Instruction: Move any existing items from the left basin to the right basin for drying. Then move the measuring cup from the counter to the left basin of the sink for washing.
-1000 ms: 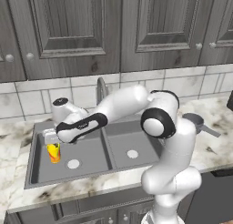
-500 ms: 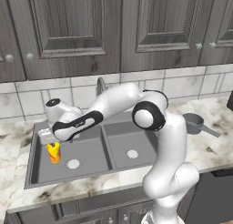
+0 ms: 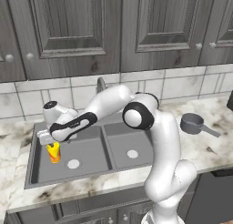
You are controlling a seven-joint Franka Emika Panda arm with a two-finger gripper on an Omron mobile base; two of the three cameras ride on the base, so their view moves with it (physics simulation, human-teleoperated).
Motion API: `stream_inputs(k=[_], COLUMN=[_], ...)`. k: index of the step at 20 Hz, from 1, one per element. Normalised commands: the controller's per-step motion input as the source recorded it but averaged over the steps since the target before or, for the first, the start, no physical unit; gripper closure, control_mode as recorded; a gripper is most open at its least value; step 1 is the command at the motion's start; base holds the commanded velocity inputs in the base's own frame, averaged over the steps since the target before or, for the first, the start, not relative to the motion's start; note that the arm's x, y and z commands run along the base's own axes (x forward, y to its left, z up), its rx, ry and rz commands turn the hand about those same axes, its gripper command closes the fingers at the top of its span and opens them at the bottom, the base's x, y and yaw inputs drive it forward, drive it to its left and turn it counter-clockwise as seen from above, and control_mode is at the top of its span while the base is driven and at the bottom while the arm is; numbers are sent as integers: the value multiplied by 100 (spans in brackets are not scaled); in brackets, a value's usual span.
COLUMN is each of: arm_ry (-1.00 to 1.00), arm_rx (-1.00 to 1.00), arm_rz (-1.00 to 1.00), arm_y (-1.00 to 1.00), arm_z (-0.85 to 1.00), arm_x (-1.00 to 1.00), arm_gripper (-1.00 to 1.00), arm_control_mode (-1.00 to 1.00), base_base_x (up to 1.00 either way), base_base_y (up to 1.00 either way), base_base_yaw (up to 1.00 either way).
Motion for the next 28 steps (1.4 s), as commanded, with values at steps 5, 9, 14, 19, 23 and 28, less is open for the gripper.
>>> stream_inputs(k=[5,9,14,19,23,28], arm_ry=[0,0,0,1,2,0], arm_rx=[0,0,0,0,0,0], arm_rz=[0,0,0,0,0,0], arm_y=[0,9,19,25,26,15], arm_z=[-20,-13,-14,-15,-12,-16], arm_x=[24,28,30,27,20,8], arm_gripper=[-100,-100,-100,-100,-100,-100], arm_control_mode=[-100,-100,-100,-100,-100,-100], base_base_x=[0,0,0,0,0,0], base_base_y=[0,0,0,0,0,0], base_base_yaw=[0,0,0,0,0,0])
